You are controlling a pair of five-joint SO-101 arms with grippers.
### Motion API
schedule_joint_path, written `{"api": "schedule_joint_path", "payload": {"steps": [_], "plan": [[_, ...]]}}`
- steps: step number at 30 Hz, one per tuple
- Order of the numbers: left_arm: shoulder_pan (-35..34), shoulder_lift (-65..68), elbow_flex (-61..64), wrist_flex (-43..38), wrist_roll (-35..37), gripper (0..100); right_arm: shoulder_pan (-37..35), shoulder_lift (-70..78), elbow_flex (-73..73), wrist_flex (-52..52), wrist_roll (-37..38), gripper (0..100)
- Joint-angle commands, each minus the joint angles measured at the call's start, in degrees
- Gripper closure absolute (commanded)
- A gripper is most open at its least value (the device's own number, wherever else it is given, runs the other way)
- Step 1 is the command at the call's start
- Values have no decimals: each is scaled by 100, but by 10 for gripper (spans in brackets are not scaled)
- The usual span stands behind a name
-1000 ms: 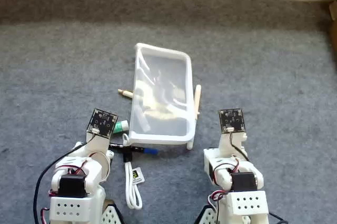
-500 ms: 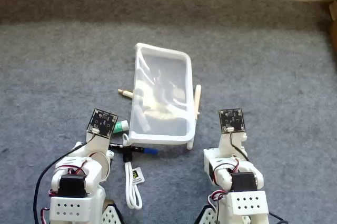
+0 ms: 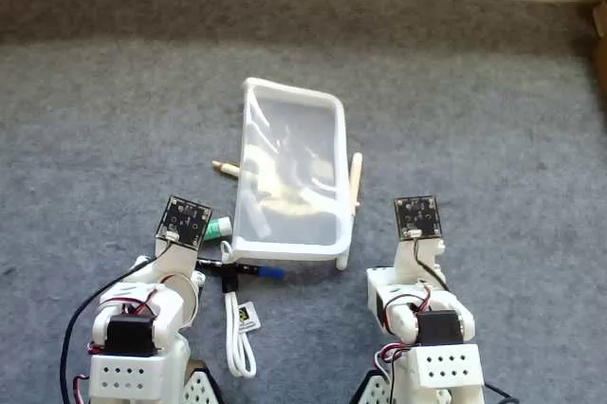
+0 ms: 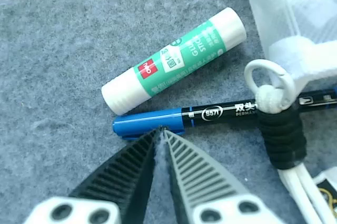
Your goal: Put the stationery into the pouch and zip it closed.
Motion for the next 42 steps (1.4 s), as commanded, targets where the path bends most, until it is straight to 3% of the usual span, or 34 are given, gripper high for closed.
{"api": "schedule_joint_path", "payload": {"steps": [1, 29, 42], "plan": [[-40, -48, 136, 35, 18, 993, -40, -75, 418, -127, -18, 995], [-66, -57, -13, 35, 18, 993, -48, -75, 426, -171, -18, 995], [-1833, -57, -330, -18, 9, 993, -48, -75, 426, -171, -18, 995]]}}
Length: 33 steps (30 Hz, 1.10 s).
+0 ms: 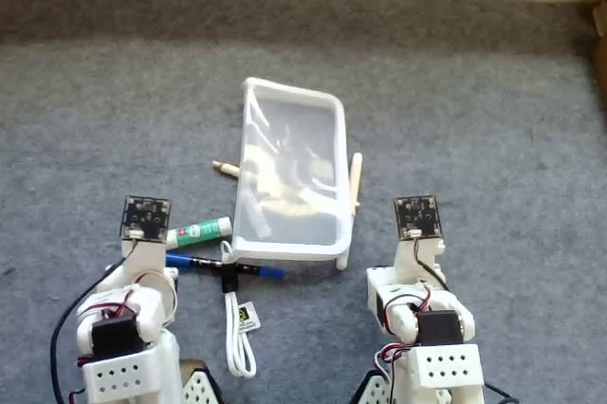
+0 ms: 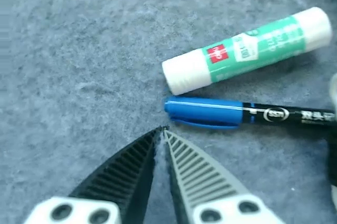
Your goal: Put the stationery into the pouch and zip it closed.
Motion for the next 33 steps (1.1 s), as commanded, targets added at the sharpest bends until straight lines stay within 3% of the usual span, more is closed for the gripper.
{"api": "schedule_joint_path", "payload": {"steps": [1, 9, 20, 26, 33], "plan": [[-558, -48, -295, -123, 9, 993, -48, -75, 426, -145, -18, 995], [-866, -48, -303, -132, 9, 993, -13, -75, 374, -163, -18, 995], [-1376, -48, -321, -387, 26, 993, -127, -40, -1402, -233, -9, 995], [-1376, -48, -312, -378, 26, 993, -980, -22, -2035, -48, -9, 995], [-1376, -48, -303, -378, 26, 993, -2457, -13, -2809, 444, -44, 994]]}}
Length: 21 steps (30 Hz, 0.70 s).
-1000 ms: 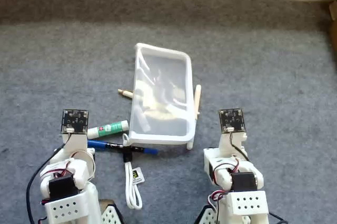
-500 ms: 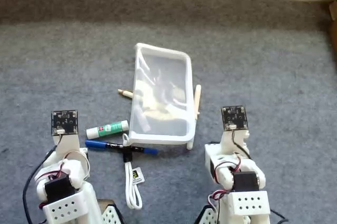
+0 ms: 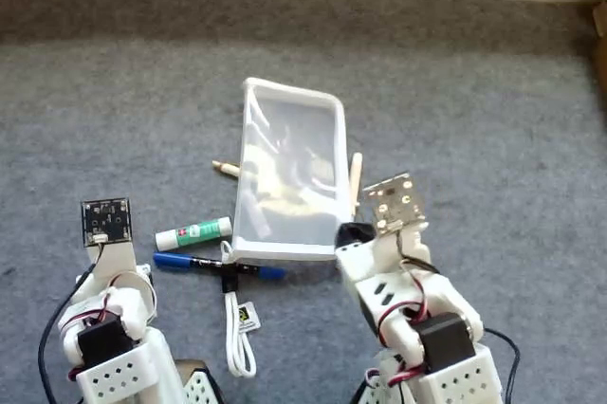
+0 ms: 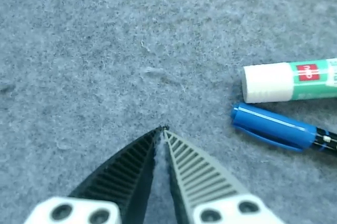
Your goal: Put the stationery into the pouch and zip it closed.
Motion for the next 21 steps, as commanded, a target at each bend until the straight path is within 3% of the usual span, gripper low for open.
{"api": "schedule_joint_path", "payload": {"steps": [1, 7, 15, 21], "plan": [[-75, -40, -303, -105, 26, 993, -980, -13, -681, 189, -44, 987], [-75, -40, -303, -105, 26, 993, -1851, 338, -743, 154, -185, 954], [-66, -40, -303, -105, 26, 993, -2677, 2782, -2035, 154, -1600, 947], [-66, -40, -224, -185, 26, 993, -3125, 4505, -2800, 145, -2365, 863]]}}
